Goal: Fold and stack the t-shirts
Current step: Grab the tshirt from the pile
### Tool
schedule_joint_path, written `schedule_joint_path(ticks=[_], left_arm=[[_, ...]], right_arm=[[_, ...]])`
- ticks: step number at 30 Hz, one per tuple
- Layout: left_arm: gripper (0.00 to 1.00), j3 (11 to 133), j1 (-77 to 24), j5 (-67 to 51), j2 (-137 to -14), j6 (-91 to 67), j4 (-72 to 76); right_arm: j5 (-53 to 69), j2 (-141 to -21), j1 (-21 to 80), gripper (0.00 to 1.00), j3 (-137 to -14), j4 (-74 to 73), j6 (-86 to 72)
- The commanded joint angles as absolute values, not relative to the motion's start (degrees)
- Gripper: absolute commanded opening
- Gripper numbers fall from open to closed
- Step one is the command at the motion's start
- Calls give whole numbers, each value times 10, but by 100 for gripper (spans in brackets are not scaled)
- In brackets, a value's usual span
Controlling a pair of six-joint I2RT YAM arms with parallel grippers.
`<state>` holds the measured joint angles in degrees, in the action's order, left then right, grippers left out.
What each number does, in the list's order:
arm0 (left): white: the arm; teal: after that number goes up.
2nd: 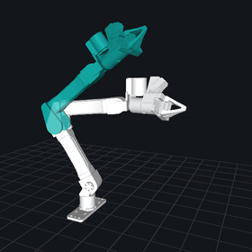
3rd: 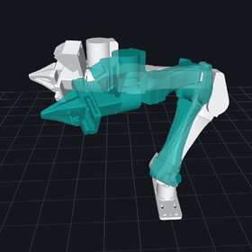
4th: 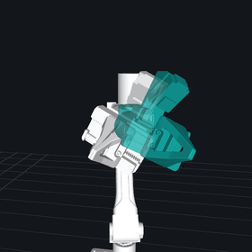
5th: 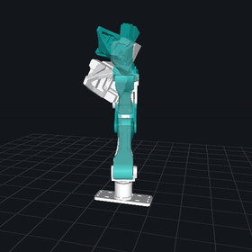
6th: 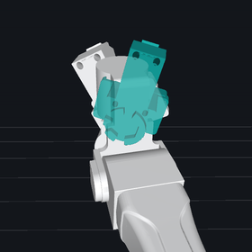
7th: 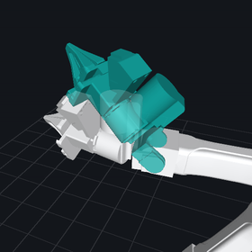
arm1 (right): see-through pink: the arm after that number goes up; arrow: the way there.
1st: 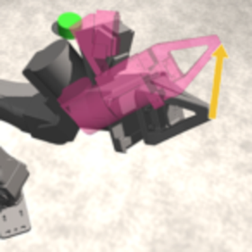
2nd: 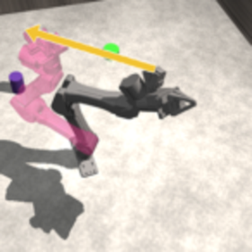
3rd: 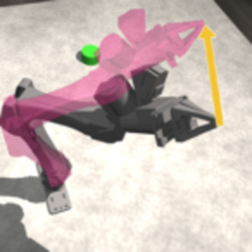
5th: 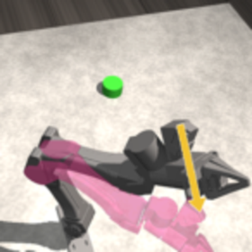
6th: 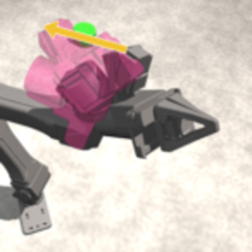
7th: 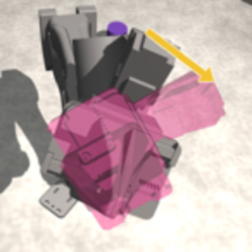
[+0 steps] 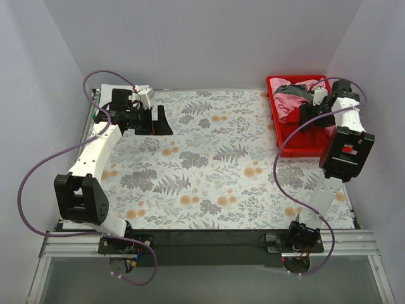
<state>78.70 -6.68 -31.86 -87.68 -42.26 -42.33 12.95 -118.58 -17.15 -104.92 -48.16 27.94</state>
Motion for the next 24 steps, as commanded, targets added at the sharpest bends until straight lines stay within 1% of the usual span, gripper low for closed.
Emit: schedule_joint_path(ticks=[1, 3, 5, 6, 7, 8, 9, 13, 15, 19, 21, 22, 24], left_arm=[[97, 793, -60, -310, -868, -411, -434], [97, 792, -58, -308, -867, -408, -439], [97, 791, -57, -308, -867, -407, -437], [97, 793, -56, -308, -867, -407, -436], [97, 794, -56, -308, -869, -408, -436], [97, 795, -56, -308, -869, -408, -436], [97, 796, -55, -309, -871, -410, -437], [97, 795, -55, -314, -863, -411, -433], [97, 795, -54, -314, -860, -411, -432], [97, 799, -49, -316, -854, -416, -428], [97, 806, -47, -316, -855, -420, -428], [97, 809, -45, -315, -856, -423, -430], [97, 823, -37, -316, -857, -430, -428]], right_arm=[[137, -1191, -171, 97, -1072, -461, 270], [148, -1187, -170, 92, -1058, -458, 269], [153, -1175, -170, 73, -1037, -449, 270], [152, -1168, -169, 60, -1032, -447, 272], [154, -1153, -169, 33, -1028, -446, 273], [155, -1145, -170, 16, -1022, -446, 272], [154, -1136, -170, 2, -1020, -448, 272], [165, -1055, -177, 1, -1015, -447, 281], [182, -1029, -186, 1, -1035, -450, 280], [271, -960, -198, 1, -1084, -452, 279], [313, -946, -198, 1, -1105, -452, 268], [366, -934, -198, 1, -1130, -451, 265], [415, -930, -193, 1, -1156, -450, 250]])
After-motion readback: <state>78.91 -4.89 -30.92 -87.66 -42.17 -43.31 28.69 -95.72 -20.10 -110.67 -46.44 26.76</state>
